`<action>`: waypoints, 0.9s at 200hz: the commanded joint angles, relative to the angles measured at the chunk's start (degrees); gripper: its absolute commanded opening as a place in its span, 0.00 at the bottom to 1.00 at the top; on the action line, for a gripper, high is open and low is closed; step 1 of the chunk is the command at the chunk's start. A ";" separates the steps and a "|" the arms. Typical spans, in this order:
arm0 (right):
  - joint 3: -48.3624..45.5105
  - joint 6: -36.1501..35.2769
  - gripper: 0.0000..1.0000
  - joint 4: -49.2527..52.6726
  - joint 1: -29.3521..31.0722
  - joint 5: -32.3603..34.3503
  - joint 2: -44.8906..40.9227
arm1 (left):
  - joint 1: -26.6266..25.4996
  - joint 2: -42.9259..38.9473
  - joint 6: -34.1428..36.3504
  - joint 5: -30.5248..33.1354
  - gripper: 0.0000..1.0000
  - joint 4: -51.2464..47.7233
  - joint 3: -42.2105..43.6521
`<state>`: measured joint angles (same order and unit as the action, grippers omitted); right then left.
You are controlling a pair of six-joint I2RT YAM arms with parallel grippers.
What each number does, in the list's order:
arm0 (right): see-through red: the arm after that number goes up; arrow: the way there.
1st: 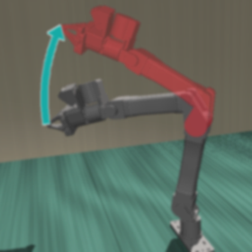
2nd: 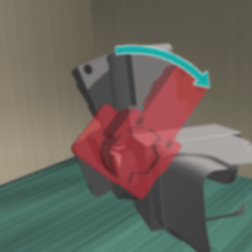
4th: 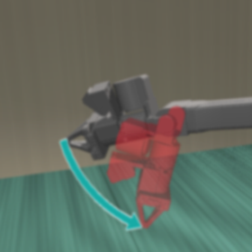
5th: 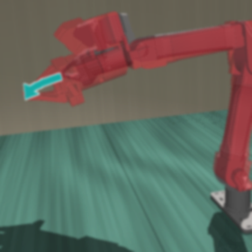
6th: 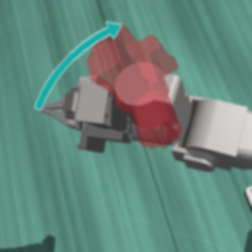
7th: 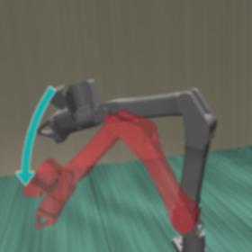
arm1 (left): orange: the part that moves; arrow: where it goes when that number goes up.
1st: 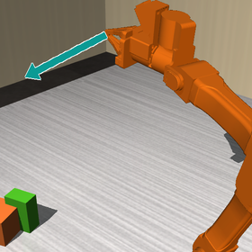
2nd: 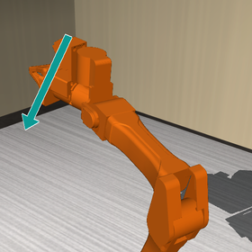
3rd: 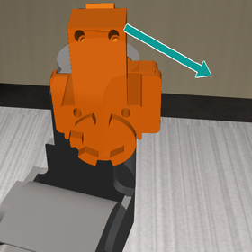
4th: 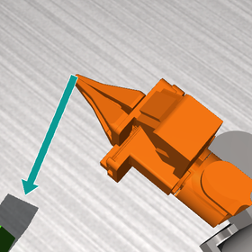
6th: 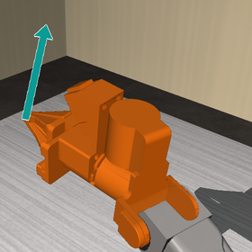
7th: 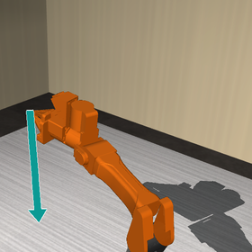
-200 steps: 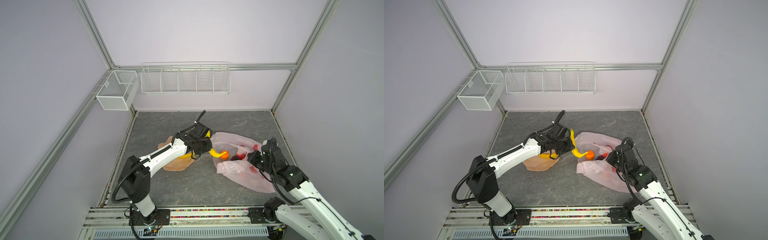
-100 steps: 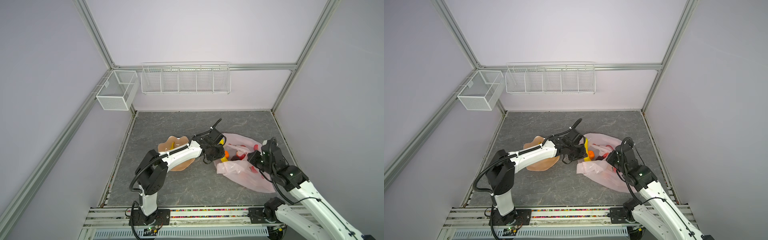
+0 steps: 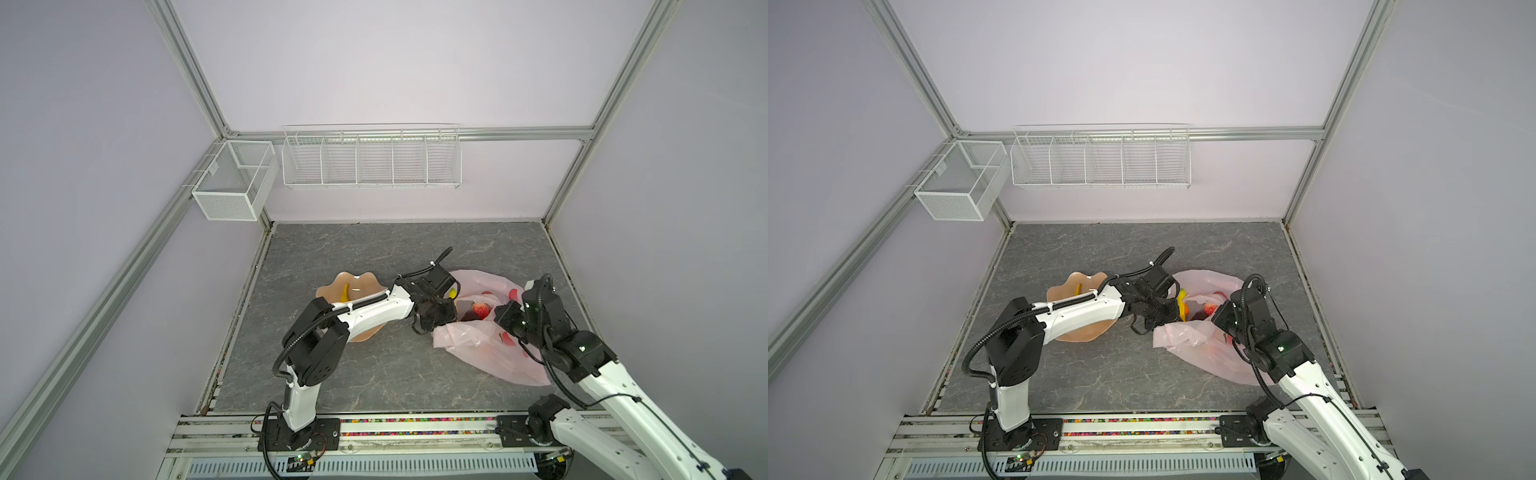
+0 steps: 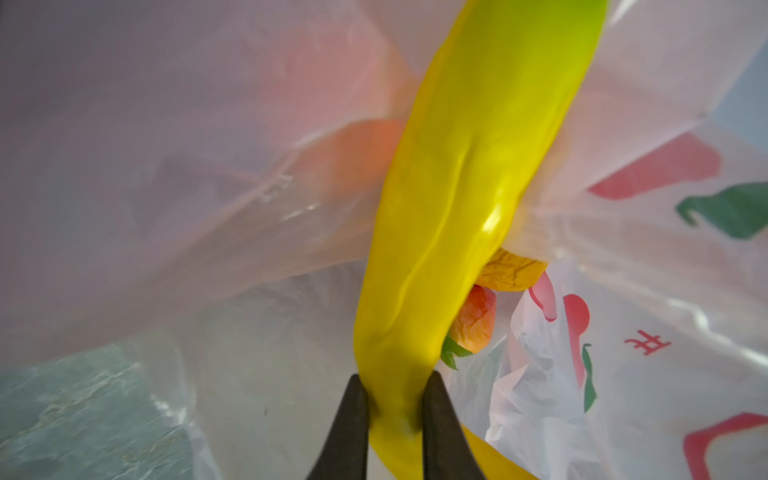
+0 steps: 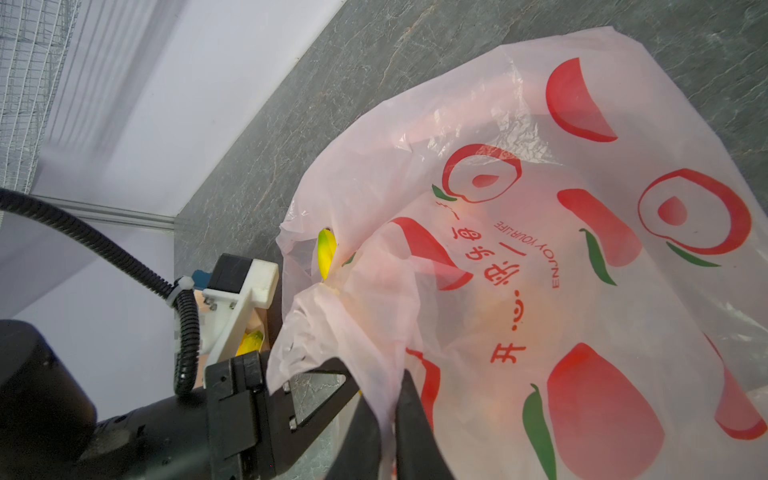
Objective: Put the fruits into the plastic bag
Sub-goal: 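Lower the banana into the bag and open the left gripper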
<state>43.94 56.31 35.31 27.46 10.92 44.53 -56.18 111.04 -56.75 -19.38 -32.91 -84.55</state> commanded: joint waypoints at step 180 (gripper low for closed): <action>0.71 -0.03 0.12 0.72 -0.51 -0.36 -0.06 | -3.31 -7.68 3.50 4.30 0.00 -6.23 8.25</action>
<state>43.94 56.34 35.31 27.35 10.87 44.49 -58.43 102.06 -54.35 -14.35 -38.02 -75.31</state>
